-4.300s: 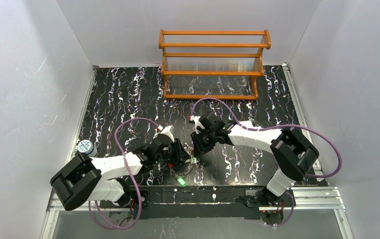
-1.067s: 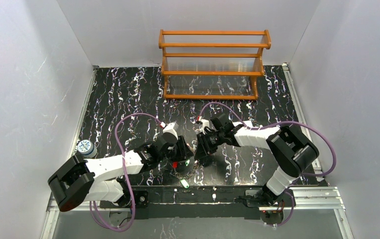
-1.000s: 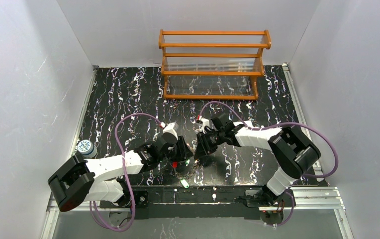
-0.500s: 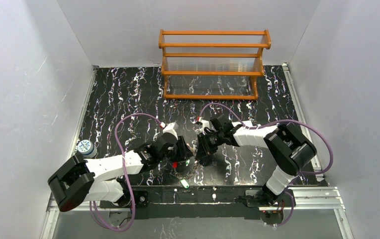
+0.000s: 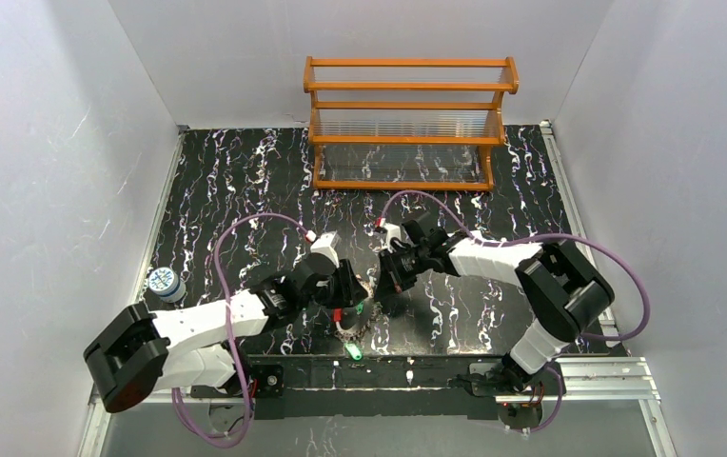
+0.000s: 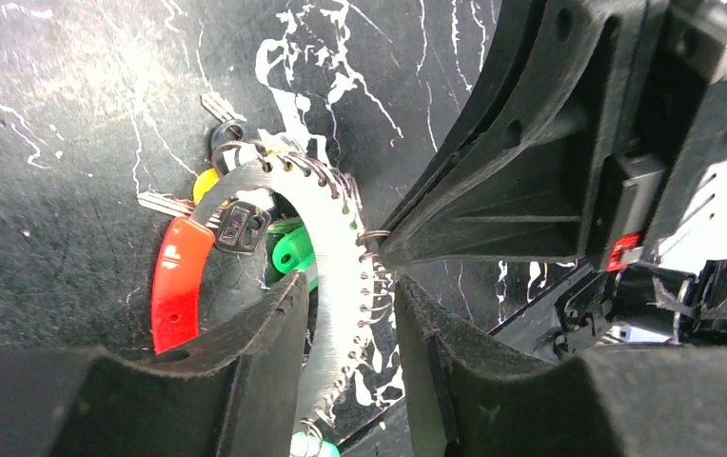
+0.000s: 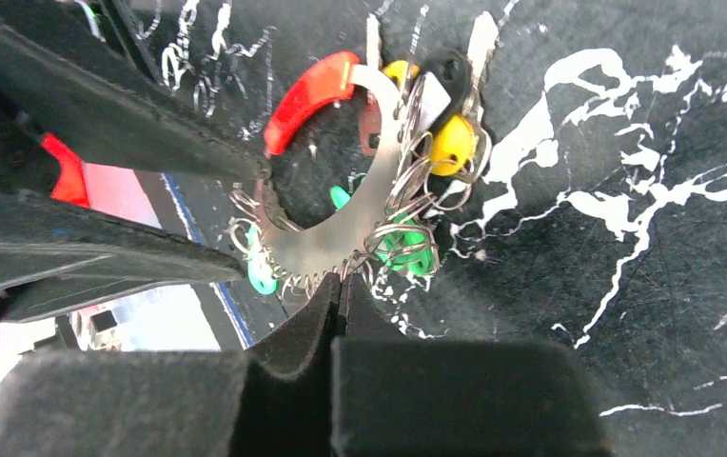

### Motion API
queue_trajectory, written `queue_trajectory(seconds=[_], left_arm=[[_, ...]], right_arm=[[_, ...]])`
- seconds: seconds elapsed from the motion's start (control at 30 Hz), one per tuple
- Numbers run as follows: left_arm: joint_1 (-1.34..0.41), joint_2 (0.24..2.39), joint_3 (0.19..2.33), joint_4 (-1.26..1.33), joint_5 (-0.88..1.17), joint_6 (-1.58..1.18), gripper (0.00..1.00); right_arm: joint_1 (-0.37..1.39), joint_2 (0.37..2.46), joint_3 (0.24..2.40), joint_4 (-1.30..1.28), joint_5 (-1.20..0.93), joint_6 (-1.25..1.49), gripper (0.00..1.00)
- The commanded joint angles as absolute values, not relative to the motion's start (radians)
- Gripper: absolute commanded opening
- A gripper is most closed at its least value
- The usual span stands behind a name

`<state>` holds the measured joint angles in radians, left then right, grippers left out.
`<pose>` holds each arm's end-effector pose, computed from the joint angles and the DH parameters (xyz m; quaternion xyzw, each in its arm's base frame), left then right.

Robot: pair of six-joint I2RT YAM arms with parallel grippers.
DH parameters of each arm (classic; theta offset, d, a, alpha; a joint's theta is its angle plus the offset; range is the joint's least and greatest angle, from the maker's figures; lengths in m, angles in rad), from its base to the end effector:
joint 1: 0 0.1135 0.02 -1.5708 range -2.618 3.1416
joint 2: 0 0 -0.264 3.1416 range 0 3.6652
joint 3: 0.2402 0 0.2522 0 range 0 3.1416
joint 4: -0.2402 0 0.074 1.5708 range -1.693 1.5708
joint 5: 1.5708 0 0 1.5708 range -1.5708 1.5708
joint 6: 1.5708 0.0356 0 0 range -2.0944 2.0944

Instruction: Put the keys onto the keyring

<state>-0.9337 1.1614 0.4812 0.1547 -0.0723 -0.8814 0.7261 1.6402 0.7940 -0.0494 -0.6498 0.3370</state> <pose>0.1435 -0.1896 0.1933 0.0046 0.8661 -0.3738 0.3318 0.2172 0.2216 0.1533 -0.2766 0.8569 0.4187 0.1179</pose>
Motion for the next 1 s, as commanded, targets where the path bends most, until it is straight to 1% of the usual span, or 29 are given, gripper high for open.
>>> queue_trajectory(seconds=[0.0, 0.33, 0.53, 0.67, 0.9, 0.97], left_arm=[[-0.939, 1.077, 0.495, 0.13, -0.107, -0.745, 0.37], [-0.939, 0.882, 0.448, 0.237, -0.087, -0.545, 0.37], [-0.94, 0.798, 0.394, 0.345, -0.044, -0.484, 0.37], [-0.94, 0.776, 0.374, 0.384, -0.024, -0.455, 0.37], [-0.943, 0.785, 0.359, 0.441, 0.061, -0.363, 0.36], [-0.946, 0.772, 0.352, 0.456, 0.063, -0.33, 0.36]], right_arm=[[0.721, 1.548, 0.862, -0.095, -0.655, 0.341, 0.01], [0.72, 1.458, 0.922, -0.129, -0.671, 0.407, 0.01], [0.72, 1.385, 0.992, -0.215, -0.57, 0.418, 0.01], [0.721, 1.357, 1.028, -0.282, -0.481, 0.399, 0.01], [0.719, 1.38, 1.04, -0.276, -0.518, 0.437, 0.01], [0.721, 1.385, 1.066, -0.324, -0.471, 0.416, 0.01]])
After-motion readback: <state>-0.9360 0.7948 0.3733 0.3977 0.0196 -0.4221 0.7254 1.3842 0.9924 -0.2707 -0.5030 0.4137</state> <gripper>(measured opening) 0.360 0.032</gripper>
